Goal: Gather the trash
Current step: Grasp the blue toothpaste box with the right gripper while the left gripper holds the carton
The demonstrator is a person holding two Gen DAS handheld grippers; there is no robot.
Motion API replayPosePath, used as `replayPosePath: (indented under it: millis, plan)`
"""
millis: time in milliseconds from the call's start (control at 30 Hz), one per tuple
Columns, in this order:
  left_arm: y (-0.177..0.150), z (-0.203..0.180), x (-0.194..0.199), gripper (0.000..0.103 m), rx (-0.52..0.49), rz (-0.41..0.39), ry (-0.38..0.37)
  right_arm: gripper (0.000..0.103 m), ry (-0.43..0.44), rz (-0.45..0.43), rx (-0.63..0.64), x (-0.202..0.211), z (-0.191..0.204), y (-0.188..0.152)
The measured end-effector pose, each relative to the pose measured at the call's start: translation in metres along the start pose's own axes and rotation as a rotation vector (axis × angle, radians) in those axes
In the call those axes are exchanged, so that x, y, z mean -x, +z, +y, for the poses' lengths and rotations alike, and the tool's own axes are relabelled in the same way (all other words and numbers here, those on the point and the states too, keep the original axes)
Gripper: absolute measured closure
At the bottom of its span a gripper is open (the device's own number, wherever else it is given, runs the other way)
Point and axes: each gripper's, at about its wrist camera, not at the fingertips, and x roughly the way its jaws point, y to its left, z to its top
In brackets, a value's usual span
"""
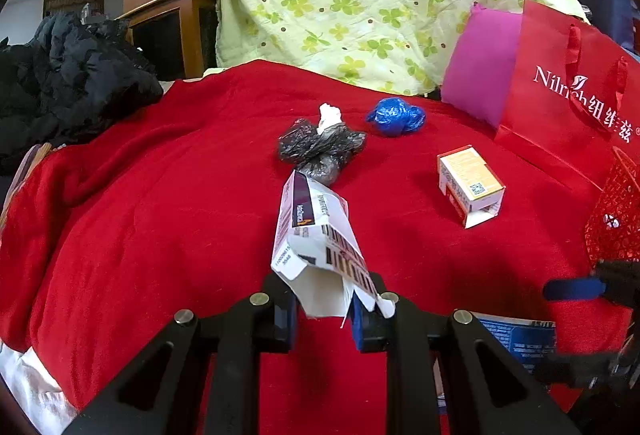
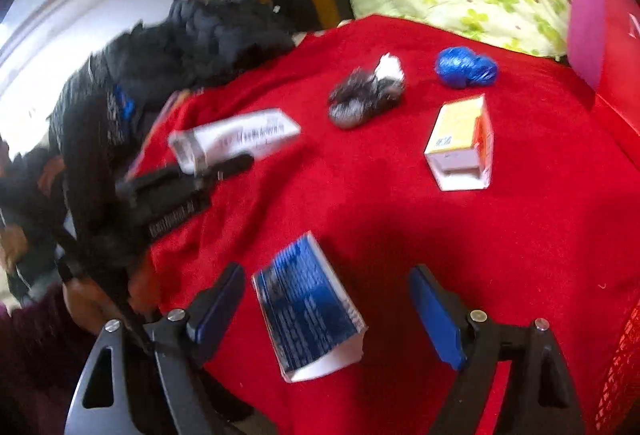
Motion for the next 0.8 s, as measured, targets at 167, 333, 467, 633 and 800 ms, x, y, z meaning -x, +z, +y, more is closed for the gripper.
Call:
replayPosePath:
  millis: [167,333,467,633,800]
  plan:
    - [-0.002,0.002,-0.005,0.081,0.003,0.023,0.001,0.018,-0.007,0.038,0.081,-0.014,0.012,-0.008]
    - [-0.005,0.004,-0.009,0.081,0.008,0.046,0.000,0.028,-0.038,0.081,0.135,-0.032,0.020,-0.014]
    - [-0.006,0.005,-0.012,0.081,0.008,0.056,0.005,0.037,-0.054,0.085,0.130,-0.040,0.017,-0.016]
    - [-0.007,0.005,-0.014,0.081,0.003,0.066,0.005,0.039,-0.100,0.050,0.058,-0.034,-0.001,-0.013]
    - [-0.008,0.001,-0.017,0.081,-0.003,0.077,0.007,0.039,-0.165,0.030,-0.056,-0.025,-0.026,-0.010]
